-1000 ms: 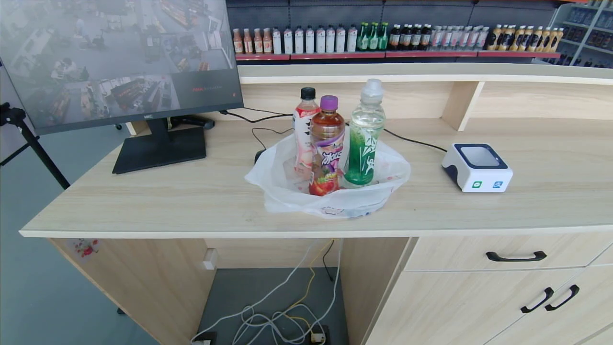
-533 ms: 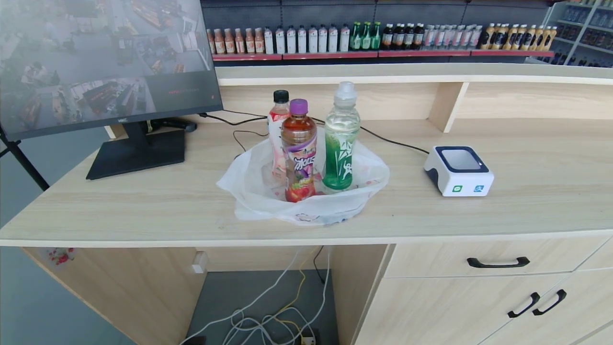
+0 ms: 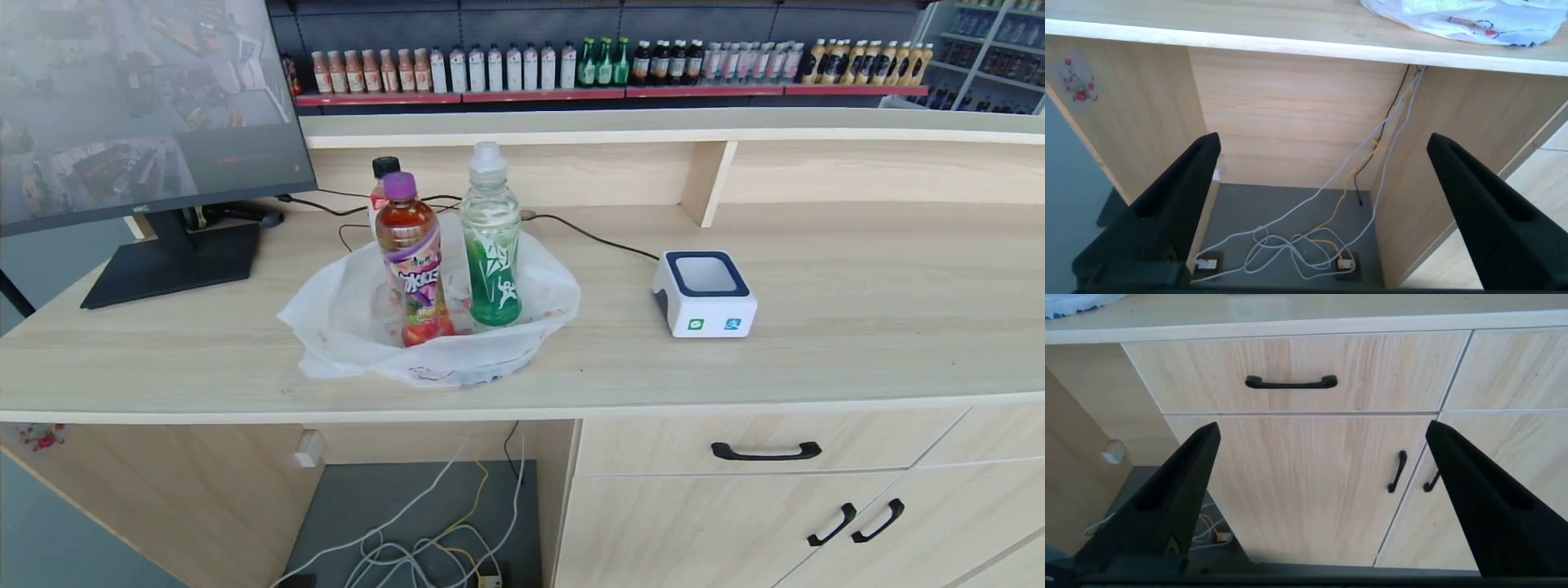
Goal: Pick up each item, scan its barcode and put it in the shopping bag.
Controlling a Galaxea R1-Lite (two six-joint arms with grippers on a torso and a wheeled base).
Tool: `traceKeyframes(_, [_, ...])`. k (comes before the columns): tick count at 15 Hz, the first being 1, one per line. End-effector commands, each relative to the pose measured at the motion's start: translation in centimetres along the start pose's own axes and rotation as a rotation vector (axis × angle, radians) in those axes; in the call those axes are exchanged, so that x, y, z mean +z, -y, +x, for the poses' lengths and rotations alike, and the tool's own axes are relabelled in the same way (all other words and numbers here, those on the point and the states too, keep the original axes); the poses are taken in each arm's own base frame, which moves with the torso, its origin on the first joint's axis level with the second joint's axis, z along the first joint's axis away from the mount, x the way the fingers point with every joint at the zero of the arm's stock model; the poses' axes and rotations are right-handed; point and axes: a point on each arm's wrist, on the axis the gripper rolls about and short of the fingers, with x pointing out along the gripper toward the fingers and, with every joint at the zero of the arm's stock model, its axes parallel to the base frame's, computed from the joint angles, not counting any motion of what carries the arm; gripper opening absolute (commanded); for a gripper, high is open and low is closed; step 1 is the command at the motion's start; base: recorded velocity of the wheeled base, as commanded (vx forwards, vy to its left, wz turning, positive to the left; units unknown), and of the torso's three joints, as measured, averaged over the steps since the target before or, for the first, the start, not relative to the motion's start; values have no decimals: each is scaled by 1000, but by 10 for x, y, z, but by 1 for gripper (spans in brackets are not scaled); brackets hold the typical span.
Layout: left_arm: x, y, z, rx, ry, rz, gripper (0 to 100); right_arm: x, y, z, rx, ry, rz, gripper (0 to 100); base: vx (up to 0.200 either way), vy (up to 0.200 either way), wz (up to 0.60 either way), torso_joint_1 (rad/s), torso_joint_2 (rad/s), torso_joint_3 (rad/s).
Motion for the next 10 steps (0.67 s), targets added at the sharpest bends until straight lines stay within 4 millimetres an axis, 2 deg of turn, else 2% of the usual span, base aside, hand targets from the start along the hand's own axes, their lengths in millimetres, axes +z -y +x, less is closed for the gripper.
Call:
traceKeyframes(1, [0, 0, 0, 0, 0, -1, 100, 0, 0, 0, 2, -2, 0, 100, 0, -200, 0, -2, -2, -2])
traceKeyframes(10, [0, 0, 0, 0, 0, -1, 100, 0, 0, 0, 2, -1, 0, 100, 0, -200, 0, 1, 1, 4])
